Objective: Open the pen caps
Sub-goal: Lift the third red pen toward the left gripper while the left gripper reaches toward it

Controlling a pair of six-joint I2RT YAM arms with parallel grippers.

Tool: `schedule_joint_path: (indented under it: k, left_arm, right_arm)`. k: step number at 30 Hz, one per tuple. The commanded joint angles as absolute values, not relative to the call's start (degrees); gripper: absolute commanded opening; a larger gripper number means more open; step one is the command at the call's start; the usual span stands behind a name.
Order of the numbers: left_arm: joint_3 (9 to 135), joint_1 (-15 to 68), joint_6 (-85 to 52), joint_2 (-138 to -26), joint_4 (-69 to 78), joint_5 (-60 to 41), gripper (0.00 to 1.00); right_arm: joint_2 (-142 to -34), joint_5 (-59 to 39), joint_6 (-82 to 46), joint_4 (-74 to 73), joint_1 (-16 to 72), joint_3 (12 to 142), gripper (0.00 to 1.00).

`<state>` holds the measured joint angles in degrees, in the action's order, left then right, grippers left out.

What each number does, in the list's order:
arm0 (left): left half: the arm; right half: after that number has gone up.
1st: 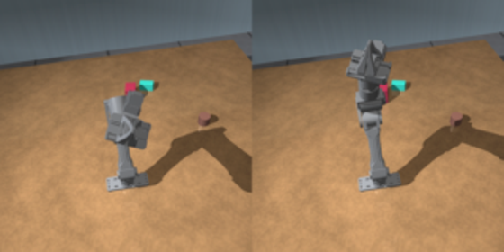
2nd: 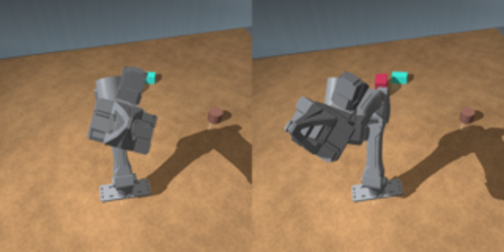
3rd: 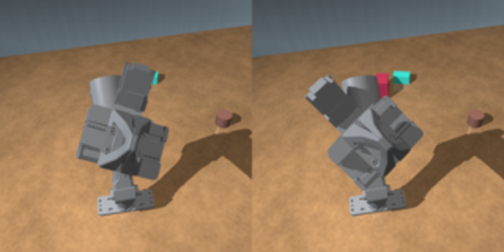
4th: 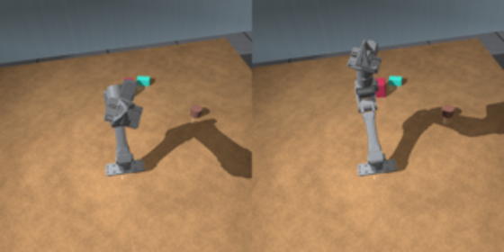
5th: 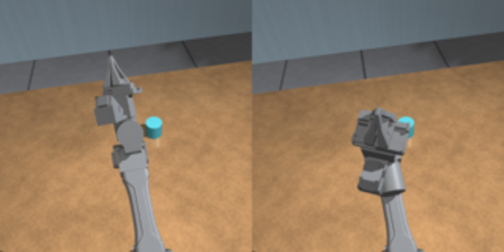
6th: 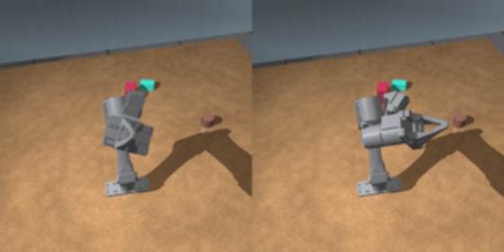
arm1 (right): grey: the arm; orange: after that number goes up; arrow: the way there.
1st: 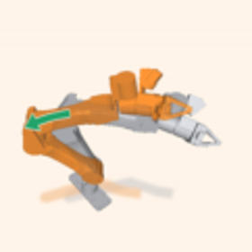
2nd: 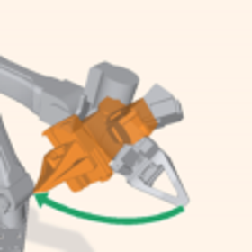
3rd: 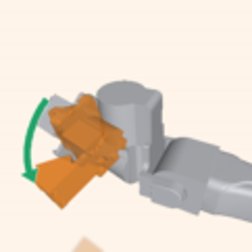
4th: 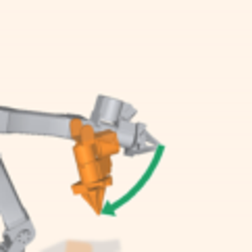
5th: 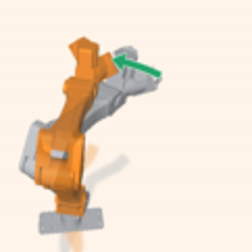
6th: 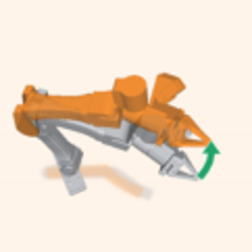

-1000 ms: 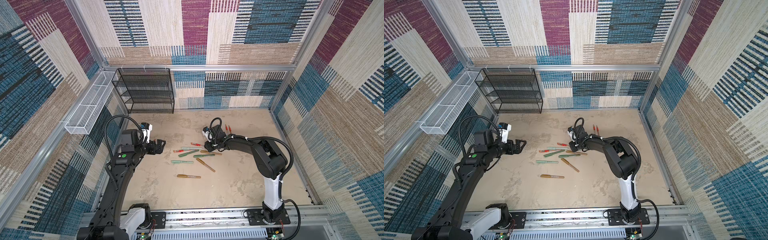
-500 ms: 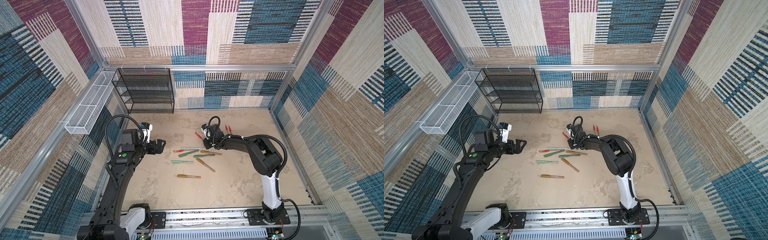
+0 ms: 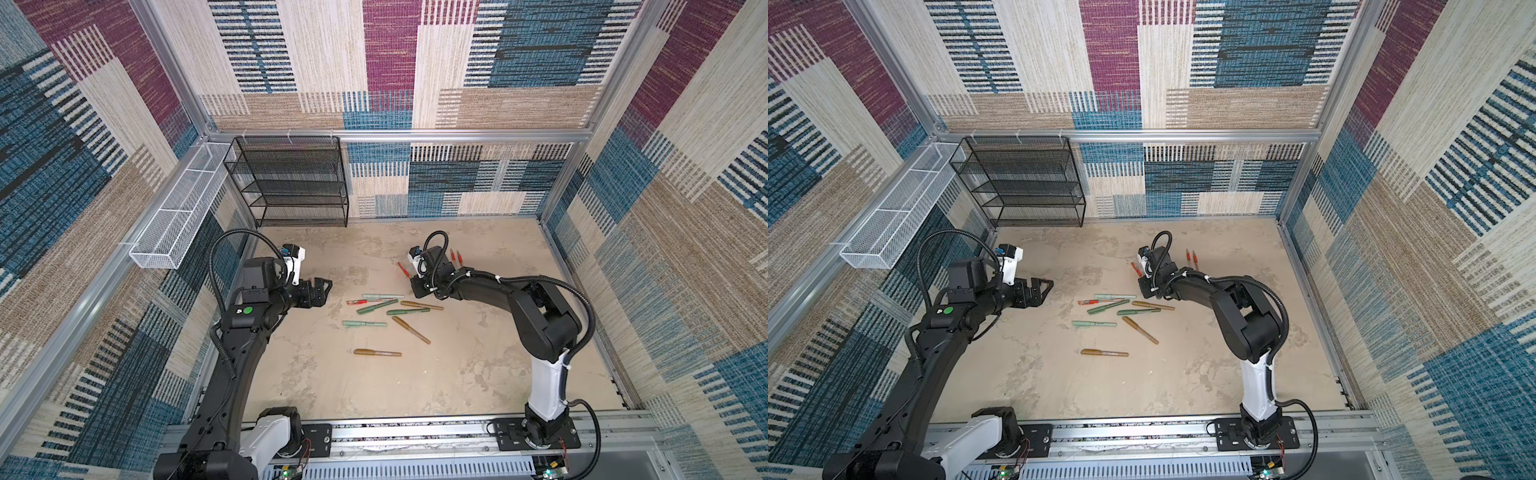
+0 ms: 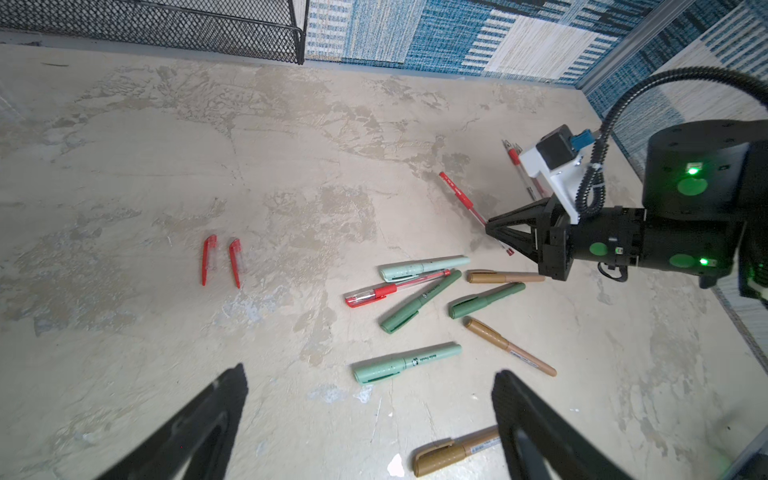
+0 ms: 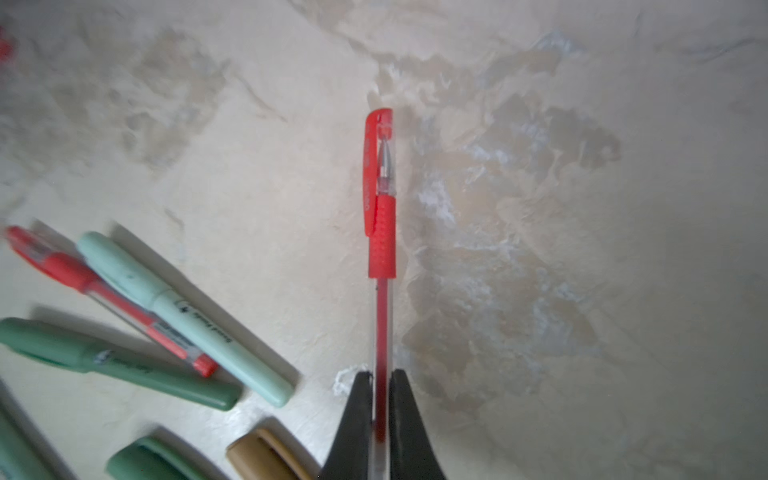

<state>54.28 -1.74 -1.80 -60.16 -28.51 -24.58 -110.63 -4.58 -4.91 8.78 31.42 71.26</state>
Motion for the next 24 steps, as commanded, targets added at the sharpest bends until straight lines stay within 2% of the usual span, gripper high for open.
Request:
schedule_joint_path:
  k: [1,7,13,19,24]
  left_arm:
    - [54.86,-1.68,-3.90,-60.42,-27.90,-27.65,0.96]
    - [55.04,-1.65,-5.85,-61.33,-26.62,-31.22,0.95]
    - [55.46,-1.67,-9.05,-62.26,-25.15,-37.39,0.94]
    - [55.85,-1.35,-17.86,-64.43,-20.57,-43.21,0.85]
    - [58.00,-0.96,-22.43,-66.94,-19.31,-44.36,0.81]
  right_arm:
    - [-106.56,-7.35,-9.49,4.33,31.67,68.62,0.02]
    - [-96.83,-8.45,-16.00,-3.63,34.32,60.02,0.02]
    - [-88.88,-5.41,-22.64,-12.70,40.80,53.30,0.01]
    - [-87.45,1.41,-25.05,-14.84,49.90,54.34,0.01]
    - [-90.60,7.94,-25.22,-11.84,55.20,59.58,0.01]
